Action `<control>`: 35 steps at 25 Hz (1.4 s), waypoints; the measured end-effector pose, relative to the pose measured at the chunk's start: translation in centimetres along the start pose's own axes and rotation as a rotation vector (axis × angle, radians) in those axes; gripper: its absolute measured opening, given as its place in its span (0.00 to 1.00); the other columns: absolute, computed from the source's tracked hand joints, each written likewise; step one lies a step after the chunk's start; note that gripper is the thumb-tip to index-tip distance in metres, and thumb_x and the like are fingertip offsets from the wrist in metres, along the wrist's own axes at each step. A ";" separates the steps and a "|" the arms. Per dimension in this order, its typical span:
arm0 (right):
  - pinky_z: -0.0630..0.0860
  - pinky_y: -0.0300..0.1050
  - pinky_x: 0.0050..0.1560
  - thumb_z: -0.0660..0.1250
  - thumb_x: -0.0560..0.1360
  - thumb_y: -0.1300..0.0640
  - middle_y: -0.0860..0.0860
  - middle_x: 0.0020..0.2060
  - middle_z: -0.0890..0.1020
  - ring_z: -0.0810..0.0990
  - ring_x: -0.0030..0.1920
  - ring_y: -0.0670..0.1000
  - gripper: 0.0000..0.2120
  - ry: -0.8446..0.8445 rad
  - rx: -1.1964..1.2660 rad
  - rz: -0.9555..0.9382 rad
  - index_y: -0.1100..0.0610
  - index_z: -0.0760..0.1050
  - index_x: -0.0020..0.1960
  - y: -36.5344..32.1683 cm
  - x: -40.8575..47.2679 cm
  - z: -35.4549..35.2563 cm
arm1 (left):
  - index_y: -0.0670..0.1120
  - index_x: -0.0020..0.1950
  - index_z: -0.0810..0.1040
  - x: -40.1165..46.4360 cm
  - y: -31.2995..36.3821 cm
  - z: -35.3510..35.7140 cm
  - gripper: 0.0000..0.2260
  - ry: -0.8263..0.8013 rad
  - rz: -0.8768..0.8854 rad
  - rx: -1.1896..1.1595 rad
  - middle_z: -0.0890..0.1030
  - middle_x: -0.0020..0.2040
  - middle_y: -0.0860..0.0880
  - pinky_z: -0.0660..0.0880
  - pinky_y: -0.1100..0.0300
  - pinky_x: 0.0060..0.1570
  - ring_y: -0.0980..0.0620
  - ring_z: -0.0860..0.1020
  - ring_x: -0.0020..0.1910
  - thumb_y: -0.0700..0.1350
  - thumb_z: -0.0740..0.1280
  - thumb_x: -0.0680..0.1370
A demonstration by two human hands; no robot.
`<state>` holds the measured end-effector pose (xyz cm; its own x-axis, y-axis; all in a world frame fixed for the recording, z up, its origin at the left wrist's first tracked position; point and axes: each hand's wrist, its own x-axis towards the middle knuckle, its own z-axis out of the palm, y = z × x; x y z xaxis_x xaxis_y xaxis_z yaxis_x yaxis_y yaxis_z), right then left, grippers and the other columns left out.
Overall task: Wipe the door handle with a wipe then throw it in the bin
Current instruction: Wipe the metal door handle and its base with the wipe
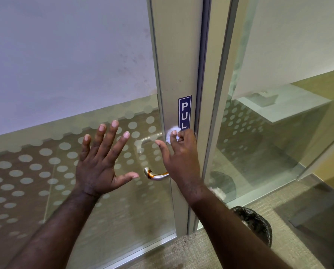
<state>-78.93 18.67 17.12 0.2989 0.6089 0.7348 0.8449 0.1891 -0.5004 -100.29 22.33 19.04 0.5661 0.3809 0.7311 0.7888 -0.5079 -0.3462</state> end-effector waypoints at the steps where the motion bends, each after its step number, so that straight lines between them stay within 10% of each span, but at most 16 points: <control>1: 0.80 0.52 0.47 0.71 0.75 0.52 0.61 0.47 0.75 0.75 0.48 0.57 0.19 -0.015 0.010 0.014 0.68 0.78 0.57 0.2 -0.4 0.0 | 0.51 0.81 0.50 0.0 0.0 -0.1 0.41 -0.003 0.002 -0.001 0.47 0.81 0.49 0.40 0.49 0.75 0.48 0.46 0.80 0.75 0.47 0.75; 22: 0.76 0.42 0.54 0.72 0.74 0.58 0.61 0.51 0.76 0.77 0.53 0.55 0.19 0.093 0.278 -0.301 0.67 0.77 0.61 2.3 0.9 -5.4 | 0.52 0.81 0.51 -0.1 -0.2 -0.1 0.43 -0.035 -0.020 -0.036 0.49 0.81 0.49 0.42 0.48 0.76 0.47 0.49 0.80 0.76 0.48 0.74; 28: 0.72 0.33 0.50 0.73 0.69 0.59 0.56 0.46 0.77 0.78 0.47 0.51 0.15 -0.162 0.475 0.087 0.61 0.82 0.56 8.5 -2.7 -7.3 | 0.52 0.81 0.51 -0.1 0.0 0.4 0.43 0.015 -0.019 0.007 0.50 0.81 0.49 0.41 0.49 0.76 0.47 0.49 0.80 0.77 0.49 0.73; 35: 0.74 0.39 0.55 0.65 0.76 0.62 0.51 0.53 0.79 0.78 0.55 0.46 0.12 -0.497 0.492 -0.117 0.58 0.82 0.57 9.4 -2.2 -6.0 | 0.50 0.81 0.53 0.0 0.2 0.7 0.44 0.038 -0.013 0.079 0.50 0.81 0.48 0.40 0.49 0.76 0.47 0.48 0.80 0.77 0.50 0.73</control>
<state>-68.94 14.45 13.53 -0.1183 0.8210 0.5585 0.5259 0.5289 -0.6661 -99.95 22.80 18.57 0.5471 0.3572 0.7570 0.8135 -0.4398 -0.3804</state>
